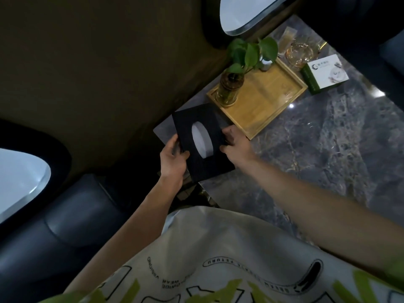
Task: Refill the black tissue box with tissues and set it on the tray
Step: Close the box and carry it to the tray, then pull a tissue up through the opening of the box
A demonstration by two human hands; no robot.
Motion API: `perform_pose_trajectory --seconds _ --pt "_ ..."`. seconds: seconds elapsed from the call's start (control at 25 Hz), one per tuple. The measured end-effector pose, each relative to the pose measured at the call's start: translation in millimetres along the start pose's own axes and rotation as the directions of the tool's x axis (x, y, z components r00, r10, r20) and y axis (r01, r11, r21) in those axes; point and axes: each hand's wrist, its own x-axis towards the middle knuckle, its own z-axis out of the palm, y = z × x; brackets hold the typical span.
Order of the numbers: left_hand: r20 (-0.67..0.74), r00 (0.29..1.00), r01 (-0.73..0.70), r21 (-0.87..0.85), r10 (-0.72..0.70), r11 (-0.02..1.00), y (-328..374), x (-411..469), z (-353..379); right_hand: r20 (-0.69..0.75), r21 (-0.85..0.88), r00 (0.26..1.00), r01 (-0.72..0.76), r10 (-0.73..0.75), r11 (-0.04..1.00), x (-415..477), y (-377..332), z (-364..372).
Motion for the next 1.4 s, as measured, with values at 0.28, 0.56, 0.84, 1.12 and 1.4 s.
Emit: perform_pose_trajectory --seconds 0.28,0.56,0.84,1.12,1.4 --pt "0.001 1.0 -0.008 0.047 0.008 0.999 11 27 5 0.019 -0.031 0.999 -0.026 0.027 0.999 23 -1 10" --pt "0.057 0.998 -0.048 0.166 0.039 0.985 8 43 0 0.04 -0.165 0.994 -0.091 0.098 0.982 32 -11 9" --pt "0.224 0.974 -0.138 0.425 0.044 0.895 30 70 2 0.109 -0.024 0.939 -0.326 0.327 0.945 31 -16 12" --pt "0.368 0.93 -0.324 0.783 0.025 0.531 69 108 14 0.249 0.392 0.873 -0.487 0.42 0.781 17 -39 27" --pt "0.382 0.888 -0.46 0.714 0.257 0.528 60 93 0 0.236 0.114 0.884 -0.437 0.403 0.892 20 -42 17"
